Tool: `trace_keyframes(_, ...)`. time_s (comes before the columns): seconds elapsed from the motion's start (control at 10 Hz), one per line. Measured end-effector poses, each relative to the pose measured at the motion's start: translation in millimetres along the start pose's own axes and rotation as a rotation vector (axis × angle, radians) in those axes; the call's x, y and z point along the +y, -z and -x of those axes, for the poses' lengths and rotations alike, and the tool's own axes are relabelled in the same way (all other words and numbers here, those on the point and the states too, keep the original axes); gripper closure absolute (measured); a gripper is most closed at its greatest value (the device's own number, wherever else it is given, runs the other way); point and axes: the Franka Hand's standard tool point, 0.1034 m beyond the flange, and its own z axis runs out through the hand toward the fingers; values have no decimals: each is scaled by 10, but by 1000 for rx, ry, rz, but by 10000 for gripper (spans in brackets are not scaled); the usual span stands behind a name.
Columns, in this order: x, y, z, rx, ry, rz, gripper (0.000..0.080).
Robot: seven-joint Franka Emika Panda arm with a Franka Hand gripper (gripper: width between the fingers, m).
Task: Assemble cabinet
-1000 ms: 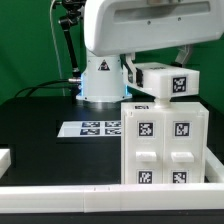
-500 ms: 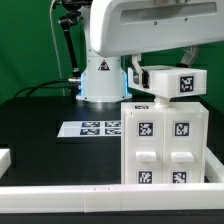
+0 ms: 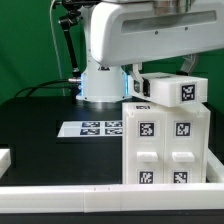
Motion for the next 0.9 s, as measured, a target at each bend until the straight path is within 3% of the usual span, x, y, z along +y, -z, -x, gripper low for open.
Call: trace_keyframes(0.9, 6, 7, -23, 14, -27, 4, 239)
